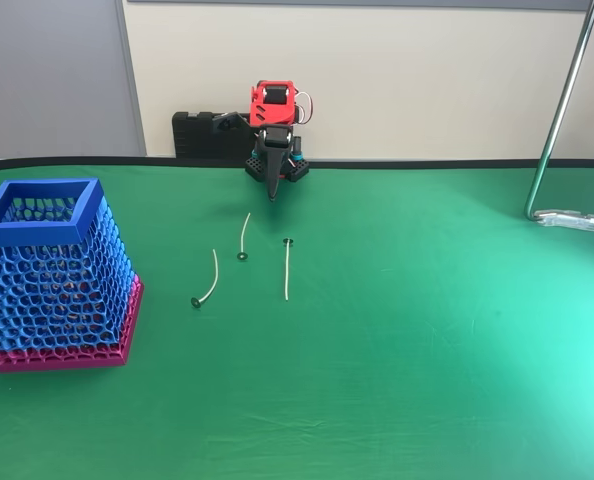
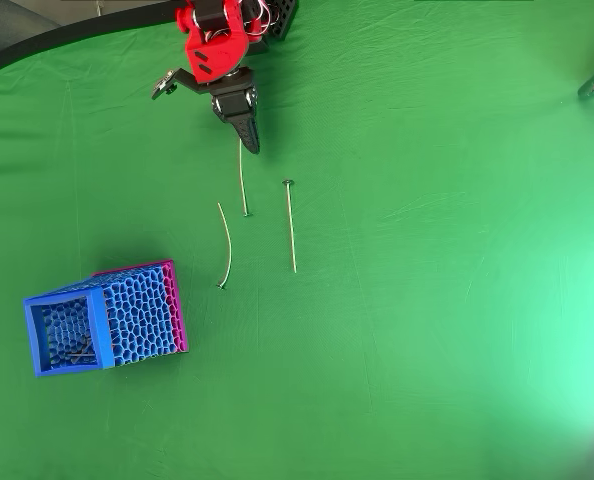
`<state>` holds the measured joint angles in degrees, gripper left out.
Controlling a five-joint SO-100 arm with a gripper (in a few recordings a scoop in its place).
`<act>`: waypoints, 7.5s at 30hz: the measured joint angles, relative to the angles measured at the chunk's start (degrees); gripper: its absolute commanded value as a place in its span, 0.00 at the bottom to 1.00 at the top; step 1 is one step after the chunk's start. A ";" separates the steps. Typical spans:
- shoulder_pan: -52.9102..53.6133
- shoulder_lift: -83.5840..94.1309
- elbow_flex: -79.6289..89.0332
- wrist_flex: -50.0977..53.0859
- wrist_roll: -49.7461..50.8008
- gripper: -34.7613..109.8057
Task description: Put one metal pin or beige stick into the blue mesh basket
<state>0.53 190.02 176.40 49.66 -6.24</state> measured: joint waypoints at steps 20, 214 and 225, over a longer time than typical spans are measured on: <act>0.00 -4.04 -0.35 -1.93 -0.09 0.24; 13.27 -87.19 -113.55 24.52 -1.32 0.24; 20.92 -96.33 -127.00 19.95 -4.75 0.24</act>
<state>21.45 93.69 49.39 69.61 -10.99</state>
